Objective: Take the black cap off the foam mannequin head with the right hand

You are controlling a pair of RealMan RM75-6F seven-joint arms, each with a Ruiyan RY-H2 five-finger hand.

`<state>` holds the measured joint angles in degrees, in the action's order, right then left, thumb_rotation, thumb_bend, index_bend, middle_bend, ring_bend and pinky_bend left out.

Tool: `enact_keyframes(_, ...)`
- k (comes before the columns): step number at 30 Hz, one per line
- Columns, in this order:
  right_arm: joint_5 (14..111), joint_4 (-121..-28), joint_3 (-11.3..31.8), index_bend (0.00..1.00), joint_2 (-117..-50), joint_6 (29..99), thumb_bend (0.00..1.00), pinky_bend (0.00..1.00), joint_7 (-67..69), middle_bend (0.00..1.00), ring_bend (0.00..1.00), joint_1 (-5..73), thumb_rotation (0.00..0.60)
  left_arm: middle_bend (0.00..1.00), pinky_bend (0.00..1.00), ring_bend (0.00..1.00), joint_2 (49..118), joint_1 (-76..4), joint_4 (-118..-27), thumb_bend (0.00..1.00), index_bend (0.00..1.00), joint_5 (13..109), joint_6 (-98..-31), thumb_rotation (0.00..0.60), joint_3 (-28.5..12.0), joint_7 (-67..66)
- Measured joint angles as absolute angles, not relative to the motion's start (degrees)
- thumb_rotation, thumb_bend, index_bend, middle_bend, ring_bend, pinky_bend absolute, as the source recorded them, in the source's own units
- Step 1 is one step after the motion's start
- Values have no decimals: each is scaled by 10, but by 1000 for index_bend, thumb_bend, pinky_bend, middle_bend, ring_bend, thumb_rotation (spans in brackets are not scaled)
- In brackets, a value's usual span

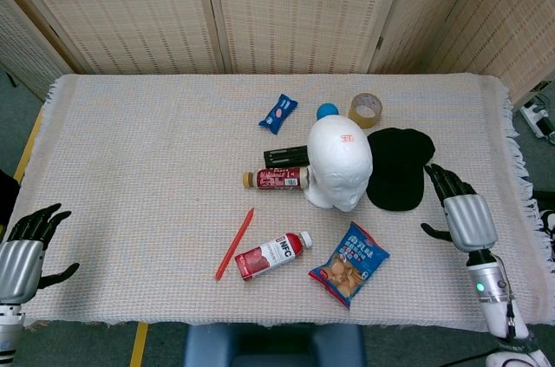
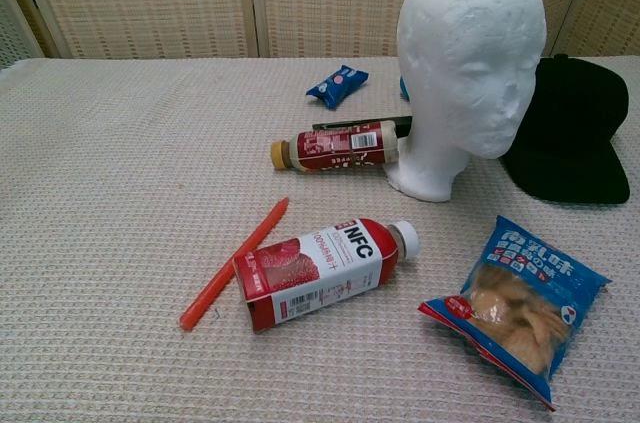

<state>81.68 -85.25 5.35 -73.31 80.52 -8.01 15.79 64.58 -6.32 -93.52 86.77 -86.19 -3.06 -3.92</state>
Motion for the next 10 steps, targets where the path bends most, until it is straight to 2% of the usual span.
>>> enact_keyframes(4, 833, -883, 33, 162, -710, 880, 82, 406, -68, 252, 259, 96, 600, 161, 191, 158, 654, -62, -929, 143, 220, 866, -869, 600, -34, -41)
enact_keyframes(10, 839, -922, -1, 156, -669, 934, 81, 406, -32, 253, 250, 24, 600, 161, 191, 158, 665, -62, -924, 142, 220, 865, -871, 600, -36, -46)
